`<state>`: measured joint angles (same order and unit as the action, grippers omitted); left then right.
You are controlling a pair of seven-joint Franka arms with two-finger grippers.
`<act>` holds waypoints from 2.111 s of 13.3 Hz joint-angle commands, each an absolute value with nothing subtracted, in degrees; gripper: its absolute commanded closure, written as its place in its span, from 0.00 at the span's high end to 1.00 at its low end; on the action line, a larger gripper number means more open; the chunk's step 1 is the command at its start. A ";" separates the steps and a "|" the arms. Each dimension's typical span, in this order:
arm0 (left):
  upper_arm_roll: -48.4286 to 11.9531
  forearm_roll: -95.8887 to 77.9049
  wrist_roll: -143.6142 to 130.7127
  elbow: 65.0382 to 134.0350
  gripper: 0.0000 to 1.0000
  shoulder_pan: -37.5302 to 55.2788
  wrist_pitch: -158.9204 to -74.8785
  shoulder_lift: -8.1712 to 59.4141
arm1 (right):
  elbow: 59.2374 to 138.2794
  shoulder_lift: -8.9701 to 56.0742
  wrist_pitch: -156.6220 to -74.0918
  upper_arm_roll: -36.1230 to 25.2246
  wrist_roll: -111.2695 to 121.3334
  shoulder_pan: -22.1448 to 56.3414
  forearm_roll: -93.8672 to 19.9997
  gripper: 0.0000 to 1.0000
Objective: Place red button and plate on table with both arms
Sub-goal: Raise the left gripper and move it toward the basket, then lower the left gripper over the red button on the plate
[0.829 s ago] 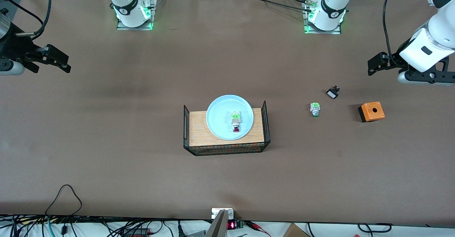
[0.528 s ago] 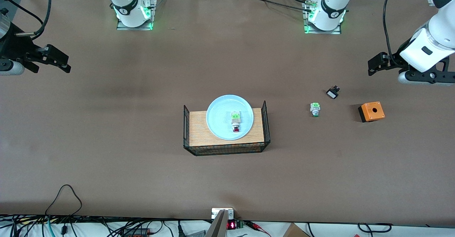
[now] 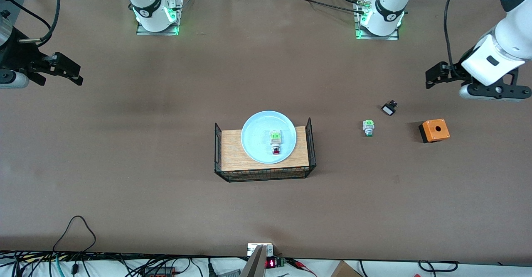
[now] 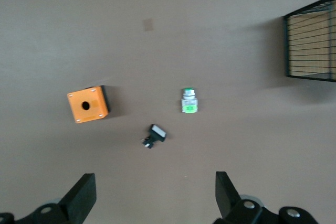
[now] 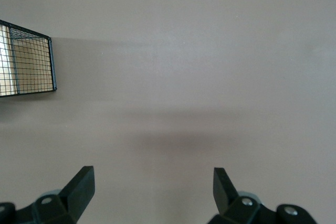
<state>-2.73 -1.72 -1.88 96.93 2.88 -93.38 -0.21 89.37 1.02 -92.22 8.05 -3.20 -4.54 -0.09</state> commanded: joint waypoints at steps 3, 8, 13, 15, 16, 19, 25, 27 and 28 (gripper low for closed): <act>-11.31 -4.22 -13.23 84.32 1.00 5.18 -92.02 6.92 | 88.77 1.40 -91.67 8.26 -2.64 -5.10 -0.26 1.00; -14.94 -4.48 -27.75 79.38 1.00 13.25 -92.55 12.82 | 88.77 1.41 -91.76 8.35 -2.64 -5.10 -0.26 1.00; -14.85 -3.96 -30.41 76.29 1.00 18.45 -103.06 19.06 | 88.77 1.41 -91.67 8.26 -2.29 -5.27 -0.26 1.00; -14.85 -0.82 -33.29 76.55 1.00 19.33 -109.13 21.35 | 88.77 1.41 -91.67 8.26 -2.20 -5.27 -0.26 1.00; -14.77 4.17 -36.88 76.47 1.00 22.38 -110.55 22.84 | 88.77 1.41 -91.67 8.26 -2.20 -5.27 -0.26 1.00; -14.68 13.16 -51.39 76.20 1.00 28.19 -111.53 26.62 | 88.77 1.32 -91.67 8.26 -2.02 -5.27 -0.26 1.00; -14.15 14.85 -51.94 75.94 1.00 29.09 -125.66 34.27 | 88.77 1.41 -91.76 8.17 -2.02 -5.36 -0.18 1.00; -14.06 14.94 -52.29 76.55 1.00 29.18 -126.83 34.72 | 88.94 1.41 -91.76 8.17 -2.02 -5.36 -0.18 1.00; -14.06 15.90 -52.64 76.55 1.00 29.18 -126.91 35.50 | 88.95 1.41 -91.84 8.17 -2.02 -5.36 -0.18 1.00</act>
<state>-14.19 13.59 -51.55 78.14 28.81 -126.81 34.10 89.37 1.28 -92.18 7.97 -3.19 -4.81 -0.08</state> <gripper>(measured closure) 0.000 0.000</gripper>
